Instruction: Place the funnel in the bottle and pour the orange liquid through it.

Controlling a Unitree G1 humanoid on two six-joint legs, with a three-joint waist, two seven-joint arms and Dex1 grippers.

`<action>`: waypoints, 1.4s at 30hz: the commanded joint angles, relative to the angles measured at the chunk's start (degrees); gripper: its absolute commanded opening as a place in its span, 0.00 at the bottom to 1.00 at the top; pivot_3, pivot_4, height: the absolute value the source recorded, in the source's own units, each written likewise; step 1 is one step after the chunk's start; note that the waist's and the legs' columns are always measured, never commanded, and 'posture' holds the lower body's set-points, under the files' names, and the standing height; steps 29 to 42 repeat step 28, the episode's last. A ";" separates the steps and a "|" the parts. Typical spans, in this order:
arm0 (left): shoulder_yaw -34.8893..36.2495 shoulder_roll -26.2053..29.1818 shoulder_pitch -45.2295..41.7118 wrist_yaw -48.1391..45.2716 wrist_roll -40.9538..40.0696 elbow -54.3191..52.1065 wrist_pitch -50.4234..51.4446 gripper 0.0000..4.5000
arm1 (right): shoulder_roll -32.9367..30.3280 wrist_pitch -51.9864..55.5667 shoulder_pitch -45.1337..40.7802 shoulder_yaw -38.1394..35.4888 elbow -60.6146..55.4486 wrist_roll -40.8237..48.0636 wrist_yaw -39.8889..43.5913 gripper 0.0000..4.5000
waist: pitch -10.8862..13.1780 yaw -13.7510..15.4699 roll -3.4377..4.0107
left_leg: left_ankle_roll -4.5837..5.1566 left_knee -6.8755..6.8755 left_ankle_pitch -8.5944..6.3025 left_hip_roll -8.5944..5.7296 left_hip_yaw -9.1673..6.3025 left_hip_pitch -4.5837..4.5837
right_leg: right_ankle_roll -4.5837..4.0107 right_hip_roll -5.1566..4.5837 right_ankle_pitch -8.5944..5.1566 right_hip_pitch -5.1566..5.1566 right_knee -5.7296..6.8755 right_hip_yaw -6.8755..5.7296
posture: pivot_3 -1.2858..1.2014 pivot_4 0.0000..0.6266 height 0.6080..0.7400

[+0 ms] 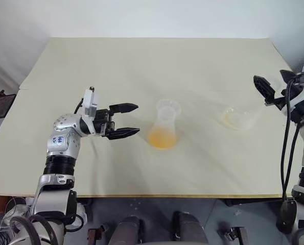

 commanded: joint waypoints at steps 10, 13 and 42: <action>4.83 4.89 5.95 3.45 -2.63 -5.79 0.82 1.00 | -10.21 14.64 17.51 -8.18 -33.32 23.39 14.02 0.99 | 0.00 0.62 -0.05 | -0.01 -0.03 -0.01 0.05 -0.15 -0.02 | 0.00 0.01 0.00 0.09 -0.09 -0.13 | 0.52 0.24 1.00; 4.74 6.90 7.84 1.61 -2.62 -5.68 2.33 1.00 | -9.56 13.96 27.78 -10.61 -38.80 26.87 18.41 0.99 | 0.02 1.40 -0.08 | 0.01 0.05 -0.01 0.00 -0.07 -0.01 | 0.05 -0.04 0.02 0.17 -0.18 -0.08 | 0.52 0.24 1.00; 4.40 10.84 6.42 -5.02 -0.77 1.27 -1.14 1.00 | -8.42 -8.24 42.50 -2.55 -25.24 15.22 35.94 0.99 | 0.00 1.51 -0.16 | 0.06 0.04 0.01 -0.04 -0.03 0.13 | 0.13 -0.03 0.07 0.30 -0.29 -0.01 | 0.52 0.24 1.00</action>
